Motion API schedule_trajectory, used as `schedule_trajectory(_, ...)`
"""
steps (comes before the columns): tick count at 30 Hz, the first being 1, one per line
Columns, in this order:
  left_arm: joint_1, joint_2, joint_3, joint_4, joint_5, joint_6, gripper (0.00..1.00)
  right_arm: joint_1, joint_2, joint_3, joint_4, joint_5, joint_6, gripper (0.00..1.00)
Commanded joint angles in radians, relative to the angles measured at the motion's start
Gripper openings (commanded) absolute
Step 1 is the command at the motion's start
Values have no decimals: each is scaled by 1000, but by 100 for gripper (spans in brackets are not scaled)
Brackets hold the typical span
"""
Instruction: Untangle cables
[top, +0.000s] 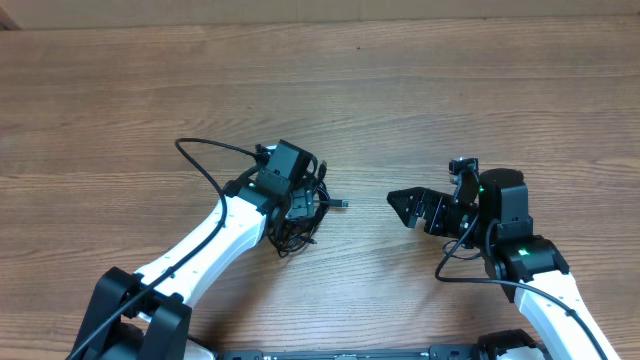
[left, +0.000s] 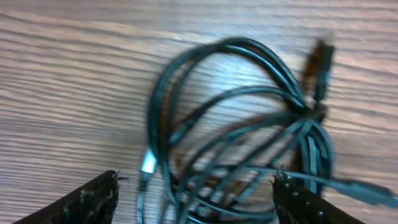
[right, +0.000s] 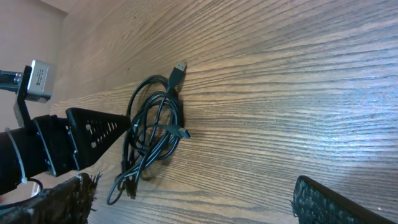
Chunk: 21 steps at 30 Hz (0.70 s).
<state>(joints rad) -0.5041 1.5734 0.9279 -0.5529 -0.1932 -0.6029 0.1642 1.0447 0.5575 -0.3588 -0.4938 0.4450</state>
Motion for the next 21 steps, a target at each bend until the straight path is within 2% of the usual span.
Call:
schedule_trajectory(1,3,24,-4,4,-111,-3,81,-3,0,17,5,-7,0,100)
schedule_trajectory(4,21,60,-4,11,-106,-6,80,-3,0,17,5,-7,0,100)
schedule_trajectory(9,85,140,-4,77,-68,-6,71,-3,0,17,5,-7,0,100)
schedule_trajectory(15,109,153,-4,156,13,-7,71,-3,0,17,8,4,0,100)
schedule_trajectory(19,107,190,-4,169,39,-7,64,-3,0,17,12,4,0,100)
schedule_trajectory(21,106,221,-4,165,37,-6,56,-3,0,17,12,4,0,100)
